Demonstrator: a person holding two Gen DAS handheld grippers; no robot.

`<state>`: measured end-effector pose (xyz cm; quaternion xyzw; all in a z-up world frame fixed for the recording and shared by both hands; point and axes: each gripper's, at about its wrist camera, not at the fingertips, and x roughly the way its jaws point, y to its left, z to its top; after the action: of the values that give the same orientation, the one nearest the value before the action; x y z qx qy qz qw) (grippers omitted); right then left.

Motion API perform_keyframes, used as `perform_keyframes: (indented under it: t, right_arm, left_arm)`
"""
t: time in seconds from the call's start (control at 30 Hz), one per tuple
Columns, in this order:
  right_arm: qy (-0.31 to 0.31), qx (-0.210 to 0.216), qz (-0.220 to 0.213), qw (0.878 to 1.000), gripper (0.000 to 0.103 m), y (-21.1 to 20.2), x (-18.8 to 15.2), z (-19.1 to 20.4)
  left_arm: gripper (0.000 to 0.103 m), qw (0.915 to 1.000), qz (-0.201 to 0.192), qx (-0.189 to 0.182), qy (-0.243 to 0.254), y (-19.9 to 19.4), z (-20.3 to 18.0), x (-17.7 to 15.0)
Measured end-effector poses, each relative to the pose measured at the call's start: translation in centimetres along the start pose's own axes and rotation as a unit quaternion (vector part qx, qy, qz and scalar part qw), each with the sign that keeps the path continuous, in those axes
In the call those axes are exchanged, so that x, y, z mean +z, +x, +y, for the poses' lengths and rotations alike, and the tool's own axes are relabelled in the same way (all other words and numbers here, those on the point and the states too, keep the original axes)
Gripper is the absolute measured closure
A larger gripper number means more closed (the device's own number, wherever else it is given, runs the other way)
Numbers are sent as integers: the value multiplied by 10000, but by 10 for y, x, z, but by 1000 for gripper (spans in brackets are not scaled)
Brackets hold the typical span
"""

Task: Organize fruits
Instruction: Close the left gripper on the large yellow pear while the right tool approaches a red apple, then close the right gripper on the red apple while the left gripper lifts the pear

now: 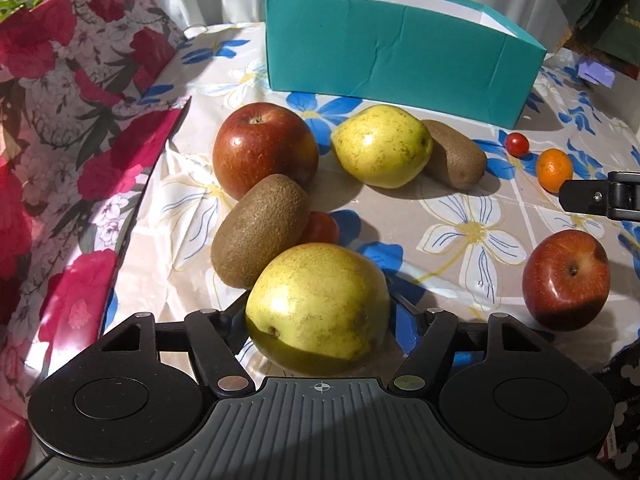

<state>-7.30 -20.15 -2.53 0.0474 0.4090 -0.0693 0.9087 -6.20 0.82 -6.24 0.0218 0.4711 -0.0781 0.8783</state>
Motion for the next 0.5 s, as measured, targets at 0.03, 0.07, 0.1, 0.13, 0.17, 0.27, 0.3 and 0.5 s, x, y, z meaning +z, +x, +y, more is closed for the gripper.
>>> perform_keyframes:
  t: [0.03, 0.07, 0.1, 0.13, 0.17, 0.27, 0.3, 0.5]
  right_arm:
    - [-25, 24, -11, 10000, 0, -1, -1, 0]
    - [-45, 43, -17, 10000, 0, -1, -1, 0]
    - [-67, 71, -22, 10000, 0, -1, -2, 0]
    - [-92, 105, -31, 9999, 0, -2, -3, 0]
    - [-126, 146, -48, 9998, 0, -3, -4, 0]
    - [-245, 291, -114, 9992, 0, -9, -9, 2]
    - [-306, 334, -120, 9989, 0, -10, -12, 3]
    - [-481, 606, 55, 9970, 8, -11, -23, 11]
  left_arm:
    - [29, 10000, -6, 22, 16, 1, -1, 0]
    - [30, 10000, -29, 42, 40, 1, -2, 0]
    - [30, 10000, -40, 48, 49, 1, -2, 0]
    - [30, 9999, -64, 56, 54, 1, -3, 0]
    - [30, 9999, -82, 47, 59, 1, -2, 0]
    - [31, 10000, -69, 14, 45, 0, -1, 1]
    - [31, 10000, -60, 18, 34, 0, 0, 1]
    - [31, 9999, -141, -12, -10, -10, 6, 2]
